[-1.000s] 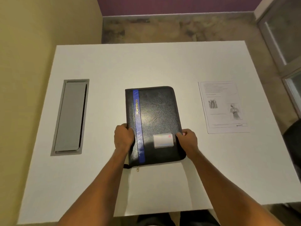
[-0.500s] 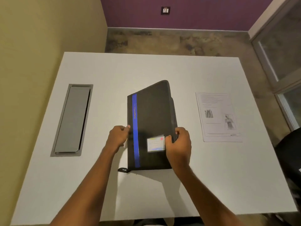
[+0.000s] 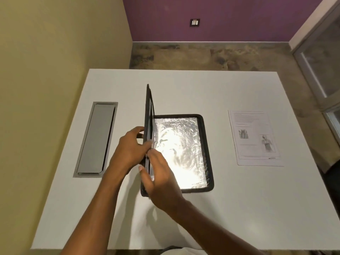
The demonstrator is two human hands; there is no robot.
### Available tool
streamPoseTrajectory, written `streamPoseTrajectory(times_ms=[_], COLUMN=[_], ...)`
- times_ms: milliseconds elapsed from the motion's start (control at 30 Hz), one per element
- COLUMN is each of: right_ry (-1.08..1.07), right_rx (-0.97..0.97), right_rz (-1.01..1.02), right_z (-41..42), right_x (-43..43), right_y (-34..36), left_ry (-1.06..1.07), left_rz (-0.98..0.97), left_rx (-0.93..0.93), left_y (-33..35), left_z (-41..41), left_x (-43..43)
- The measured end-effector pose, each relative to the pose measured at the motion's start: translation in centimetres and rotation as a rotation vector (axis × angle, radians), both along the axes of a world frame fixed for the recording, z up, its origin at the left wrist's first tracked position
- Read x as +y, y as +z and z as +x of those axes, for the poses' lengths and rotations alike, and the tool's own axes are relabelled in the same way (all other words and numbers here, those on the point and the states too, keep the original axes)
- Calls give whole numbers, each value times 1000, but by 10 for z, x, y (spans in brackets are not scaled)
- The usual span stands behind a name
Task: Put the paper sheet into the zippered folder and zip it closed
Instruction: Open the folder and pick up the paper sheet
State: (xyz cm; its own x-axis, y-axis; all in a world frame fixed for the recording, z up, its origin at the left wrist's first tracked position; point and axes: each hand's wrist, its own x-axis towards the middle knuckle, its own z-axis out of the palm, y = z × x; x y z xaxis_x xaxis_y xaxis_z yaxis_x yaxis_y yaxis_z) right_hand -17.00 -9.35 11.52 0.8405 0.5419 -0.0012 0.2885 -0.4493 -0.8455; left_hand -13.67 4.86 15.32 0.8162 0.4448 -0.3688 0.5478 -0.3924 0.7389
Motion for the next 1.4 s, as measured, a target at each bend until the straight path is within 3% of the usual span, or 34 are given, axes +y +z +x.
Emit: streamPoseTrajectory(times_ms=[133,300,433,633,933,1133,1267,1400], right_ry=[-83,-133,-42,14,-3,-4,-2,-8], right_rx=[91,90,138,144,172,155,125,72], right_rz=[-131,-609,-821,-925,-959,-960,-953,-863], right_z=[16,25,29,28,31,29,28,28], right_x=[-32,-114,-150,-151,-145,-146,-150,-156], right_y=[-38,-147,-162,-148,-155,-163,-167,-167], left_ry=[64,153,196,345,327,246,124,142], left_rz=[-4,87,243,313,505,356,354,311], left_rx=[-25,29,87,145,249,334,438,444], left_y=[-9,-13,-27,-73,-166,-177,-198,-206], left_z=[-12,-33,-47,-59,-72,-80,-82,-82], left_x=[22,58,82,115,149,119,122,119])
